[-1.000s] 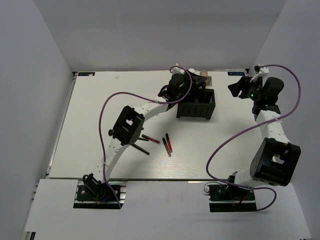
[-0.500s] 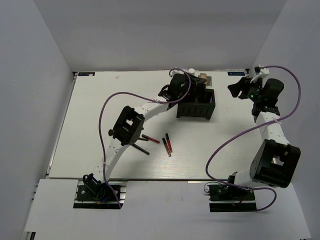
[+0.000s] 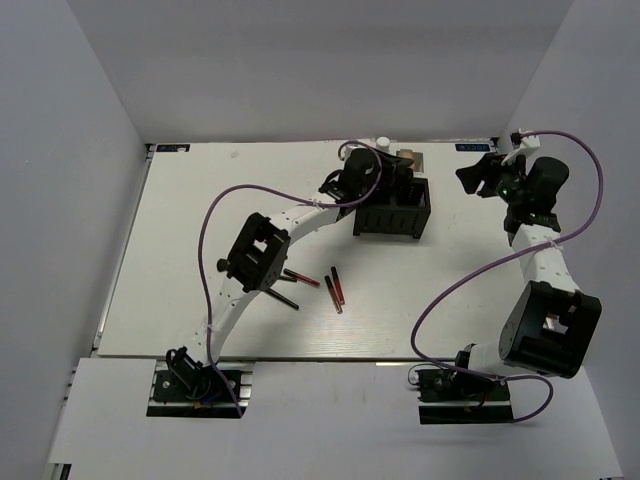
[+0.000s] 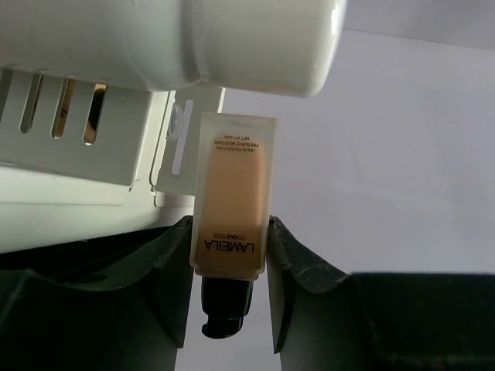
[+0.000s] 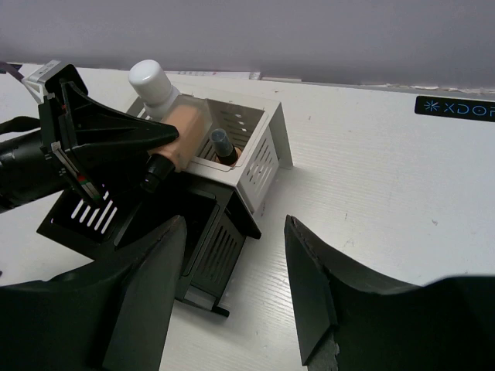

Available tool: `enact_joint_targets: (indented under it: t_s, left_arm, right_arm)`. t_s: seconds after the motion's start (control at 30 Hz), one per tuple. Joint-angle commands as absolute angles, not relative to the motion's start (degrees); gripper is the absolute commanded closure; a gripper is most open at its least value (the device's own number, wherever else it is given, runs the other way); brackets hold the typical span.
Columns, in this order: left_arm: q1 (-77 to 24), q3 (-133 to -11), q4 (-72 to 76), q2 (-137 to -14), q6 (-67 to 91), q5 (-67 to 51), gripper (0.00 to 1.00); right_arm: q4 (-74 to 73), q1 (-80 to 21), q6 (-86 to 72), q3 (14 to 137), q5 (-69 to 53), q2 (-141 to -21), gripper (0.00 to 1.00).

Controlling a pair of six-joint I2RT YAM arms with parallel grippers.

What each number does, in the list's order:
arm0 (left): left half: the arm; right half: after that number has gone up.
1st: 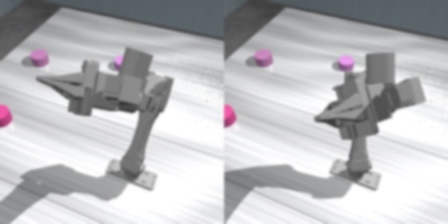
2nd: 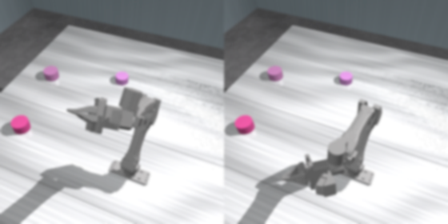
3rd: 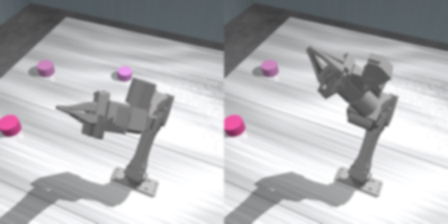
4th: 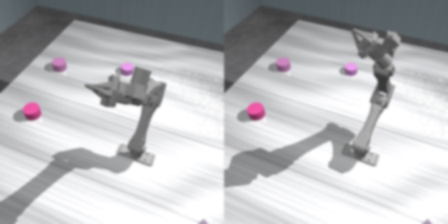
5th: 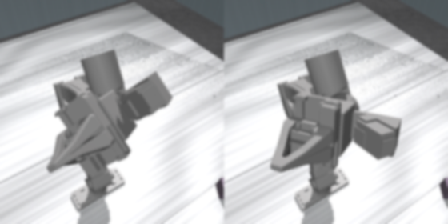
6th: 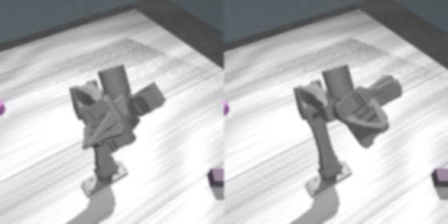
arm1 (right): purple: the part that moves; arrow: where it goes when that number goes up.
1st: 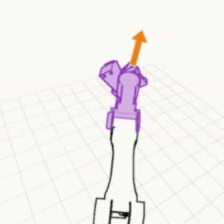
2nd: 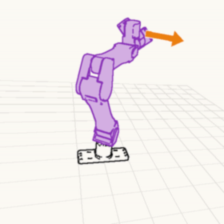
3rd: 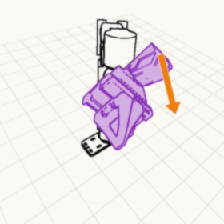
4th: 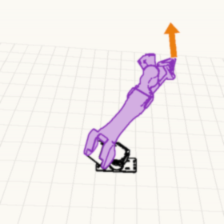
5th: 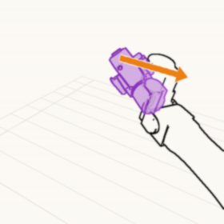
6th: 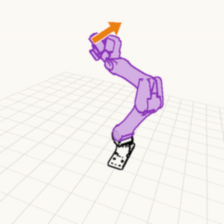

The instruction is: Organize the makeup

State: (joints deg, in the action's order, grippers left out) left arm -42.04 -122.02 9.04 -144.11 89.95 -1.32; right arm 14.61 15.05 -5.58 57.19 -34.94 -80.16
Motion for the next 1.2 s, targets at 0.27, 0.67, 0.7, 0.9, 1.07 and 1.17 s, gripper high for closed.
enact_joint_targets:
  t_s: [0.27,0.67,0.7,0.9,1.07,1.17]
  left_arm:
    - [-42.6,-125.9,8.9,-143.7,95.0,1.8,0.56]
    - [-42.6,-126.1,8.5,-144.1,95.5,0.4,0.38]
    - [-42.6,-126.1,8.4,-144.1,95.5,0.4,0.38]
    - [-42.6,-126.1,8.7,-144.1,95.7,0.1,0.3]
    - [-42.6,-126.0,9.3,-143.9,95.7,-2.0,0.23]
    - [-42.6,-126.1,8.9,-143.7,95.6,-2.5,0.21]
  right_arm:
    - [17.5,15.4,-5.9,56.3,-35.6,-77.8,0.4]
    - [17.5,15.4,-5.9,56.2,-35.5,-77.7,0.4]
    - [17.6,15.5,-5.9,56.1,-35.5,-77.8,0.4]
    - [17.8,15.4,-5.9,56.2,-35.6,-77.8,0.4]
    - [17.8,15.4,-5.9,56.0,-35.6,-77.8,0.4]
    - [17.8,15.4,-5.9,56.0,-35.6,-77.8,0.4]
